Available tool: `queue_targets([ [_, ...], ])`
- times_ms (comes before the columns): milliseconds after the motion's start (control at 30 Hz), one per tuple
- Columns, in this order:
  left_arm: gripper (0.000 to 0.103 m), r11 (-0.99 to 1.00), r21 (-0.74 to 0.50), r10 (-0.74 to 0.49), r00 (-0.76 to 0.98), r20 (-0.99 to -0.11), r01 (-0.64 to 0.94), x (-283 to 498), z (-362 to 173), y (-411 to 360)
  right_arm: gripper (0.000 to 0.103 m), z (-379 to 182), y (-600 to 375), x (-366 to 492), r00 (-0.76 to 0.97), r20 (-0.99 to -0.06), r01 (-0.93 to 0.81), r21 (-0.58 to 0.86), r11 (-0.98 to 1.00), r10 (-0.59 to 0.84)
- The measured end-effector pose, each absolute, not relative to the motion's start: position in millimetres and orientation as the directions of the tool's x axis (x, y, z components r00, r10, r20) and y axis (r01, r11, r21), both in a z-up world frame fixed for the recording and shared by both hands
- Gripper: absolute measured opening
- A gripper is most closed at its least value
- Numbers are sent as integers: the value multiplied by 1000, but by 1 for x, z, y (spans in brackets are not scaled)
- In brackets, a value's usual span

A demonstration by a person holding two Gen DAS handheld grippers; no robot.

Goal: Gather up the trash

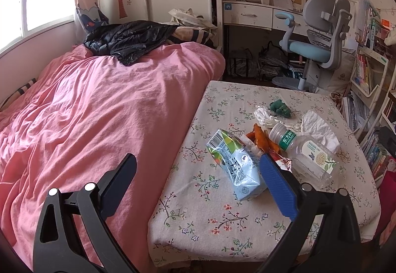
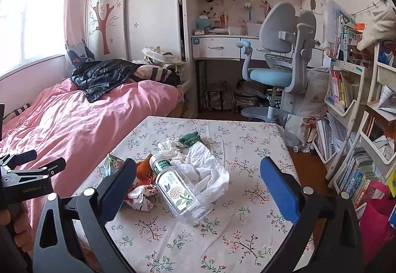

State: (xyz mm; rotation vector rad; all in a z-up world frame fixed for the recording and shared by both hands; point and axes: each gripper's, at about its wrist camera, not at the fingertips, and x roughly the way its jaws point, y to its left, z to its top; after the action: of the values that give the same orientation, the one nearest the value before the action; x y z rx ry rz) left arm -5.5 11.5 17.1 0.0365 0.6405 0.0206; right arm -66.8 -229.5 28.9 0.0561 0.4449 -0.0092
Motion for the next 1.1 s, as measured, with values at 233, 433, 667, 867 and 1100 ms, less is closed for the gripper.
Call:
queue_targets([
  [233, 96, 999, 42, 31, 801, -598, -8, -5, 17, 12, 96, 28, -228, -64, 896, -443, 13, 44, 999, 8],
  [433, 96, 999, 41, 33, 802, -597, -11, -5, 17, 14, 96, 27, -228, -65, 894, -449, 7, 38, 999, 11],
  [667, 96, 999, 41, 33, 801, -598, -11, -5, 17, 14, 96, 26, -227, -64, 893, -450, 8, 38, 999, 10],
  [867, 96, 999, 41, 32, 802, -597, -10, -5, 17, 14, 96, 24, -226, -65, 890, -456, 4, 37, 999, 14],
  [1100, 96, 999, 40, 31, 801, -598, -9, -5, 17, 14, 96, 22, -226, -65, 888, -460, -3, 37, 999, 19],
])
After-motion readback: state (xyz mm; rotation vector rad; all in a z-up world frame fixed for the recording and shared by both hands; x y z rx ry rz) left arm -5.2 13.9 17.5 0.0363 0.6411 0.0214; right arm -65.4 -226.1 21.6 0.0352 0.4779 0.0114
